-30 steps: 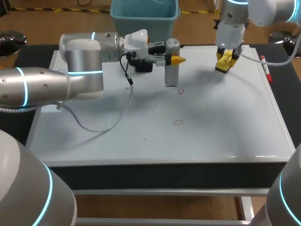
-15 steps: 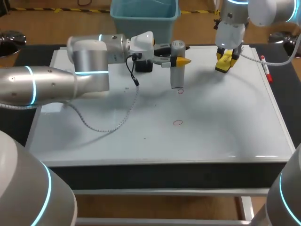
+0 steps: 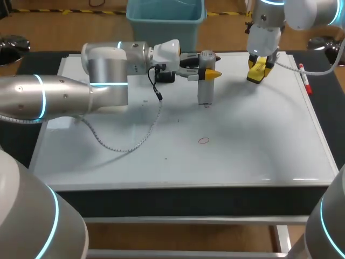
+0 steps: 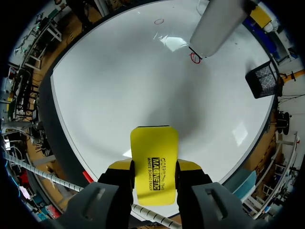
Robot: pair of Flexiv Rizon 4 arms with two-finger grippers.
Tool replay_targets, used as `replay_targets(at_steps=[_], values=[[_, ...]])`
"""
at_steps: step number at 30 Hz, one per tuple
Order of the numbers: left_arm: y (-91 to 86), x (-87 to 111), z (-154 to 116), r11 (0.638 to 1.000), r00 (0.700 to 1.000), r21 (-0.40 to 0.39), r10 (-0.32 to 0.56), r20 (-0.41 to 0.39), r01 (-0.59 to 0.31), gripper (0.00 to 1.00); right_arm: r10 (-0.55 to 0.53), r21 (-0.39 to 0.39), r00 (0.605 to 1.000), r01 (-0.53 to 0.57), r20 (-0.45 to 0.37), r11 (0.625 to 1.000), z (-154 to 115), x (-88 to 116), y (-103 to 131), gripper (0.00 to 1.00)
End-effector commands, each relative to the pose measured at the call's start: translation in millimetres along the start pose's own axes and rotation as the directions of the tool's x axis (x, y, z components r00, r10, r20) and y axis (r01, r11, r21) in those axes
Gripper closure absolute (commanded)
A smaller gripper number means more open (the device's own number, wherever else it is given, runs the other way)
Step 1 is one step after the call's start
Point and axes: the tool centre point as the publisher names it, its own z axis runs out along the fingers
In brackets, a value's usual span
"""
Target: Pick up the inspection probe, press it on each red-marked spot on the whiteboard one by one, put down the probe, pick up the eraser, and wipe off all the red marks.
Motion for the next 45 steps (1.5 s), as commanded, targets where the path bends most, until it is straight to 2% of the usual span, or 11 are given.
replay_targets(at_steps=[1,14,45], values=[[6.1,-6.3,1,1.0,1.0,0.005,-0.004,-0.015,0.004,1.0,-0.001,0.001,1.0,0.001,-0.003,1.0,-1,0,-1,1.0],[13.5,-7.3,2,1.0,1.0,0.024,-0.005,-0.025,0.006,1.0,-0.001,0.001,1.0,0.001,-0.003,1.0,-1,0,-1,1.0],[17.1,-8.3,3,0.999,0.999,0.026,-0.018,-0.05,0.02,1.0,-0.001,0.001,1.0,0.001,-0.003,1.0,-1,0,-1,1.0]])
